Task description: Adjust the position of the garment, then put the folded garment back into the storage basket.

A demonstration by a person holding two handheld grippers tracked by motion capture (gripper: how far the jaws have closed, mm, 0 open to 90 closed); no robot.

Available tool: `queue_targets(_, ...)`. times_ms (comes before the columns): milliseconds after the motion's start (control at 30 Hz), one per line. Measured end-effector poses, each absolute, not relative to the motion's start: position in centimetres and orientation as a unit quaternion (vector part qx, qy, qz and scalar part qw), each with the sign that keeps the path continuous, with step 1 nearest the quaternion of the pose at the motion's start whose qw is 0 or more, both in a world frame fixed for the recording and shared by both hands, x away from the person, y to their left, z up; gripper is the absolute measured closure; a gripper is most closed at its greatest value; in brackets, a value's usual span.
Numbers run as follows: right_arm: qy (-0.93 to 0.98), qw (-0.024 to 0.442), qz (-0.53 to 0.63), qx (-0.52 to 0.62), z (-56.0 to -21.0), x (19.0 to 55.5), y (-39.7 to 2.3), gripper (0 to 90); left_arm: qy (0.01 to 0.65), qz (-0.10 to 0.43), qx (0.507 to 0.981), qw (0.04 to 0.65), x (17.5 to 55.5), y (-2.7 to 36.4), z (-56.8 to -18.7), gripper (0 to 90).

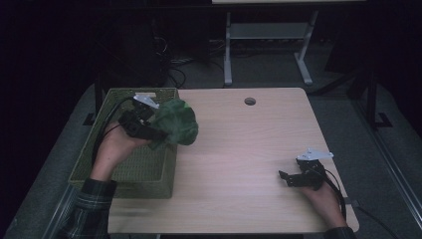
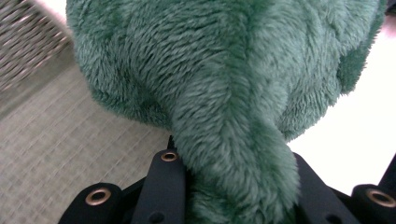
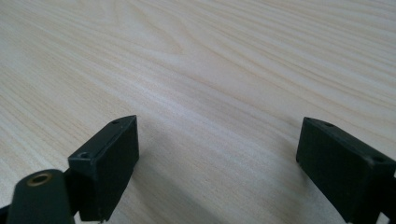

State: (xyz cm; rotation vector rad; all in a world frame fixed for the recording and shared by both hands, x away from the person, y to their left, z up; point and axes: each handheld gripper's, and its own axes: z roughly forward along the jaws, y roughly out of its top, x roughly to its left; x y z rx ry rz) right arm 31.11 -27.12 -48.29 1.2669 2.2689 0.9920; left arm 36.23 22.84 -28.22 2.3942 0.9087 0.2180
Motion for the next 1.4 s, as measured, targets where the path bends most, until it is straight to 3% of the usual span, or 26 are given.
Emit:
queue_targets(467, 0.803, 0.18, 0.351, 0.447, -48.3, 31.1, -27.1, 12.7, 0.428, 0.1, 0.861, 0.255, 36.1, 29.4, -32.4, 74.3)
queue_targets(1133, 0.803, 0.179, 0.351, 0.448, -48.3, 31.1, -27.1, 12.7, 0.471, 0.072, 0.857, 0.196, 38.0, 31.2, -40.4, 71.7)
queue_targets(1267, 0.803, 0.179, 0.351, 0.448, -48.3, 31.1, -27.1, 12.7, 0.471, 0.074, 0.858, 0.19, 38.1, 31.3, -40.6, 67.0)
queue_targets(1400, 0.803, 0.179, 0.351, 0.448, -48.3, 31.1, -27.1, 12.7, 0.474, 0.071, 0.856, 0.196, 38.0, 31.5, -40.6, 51.7)
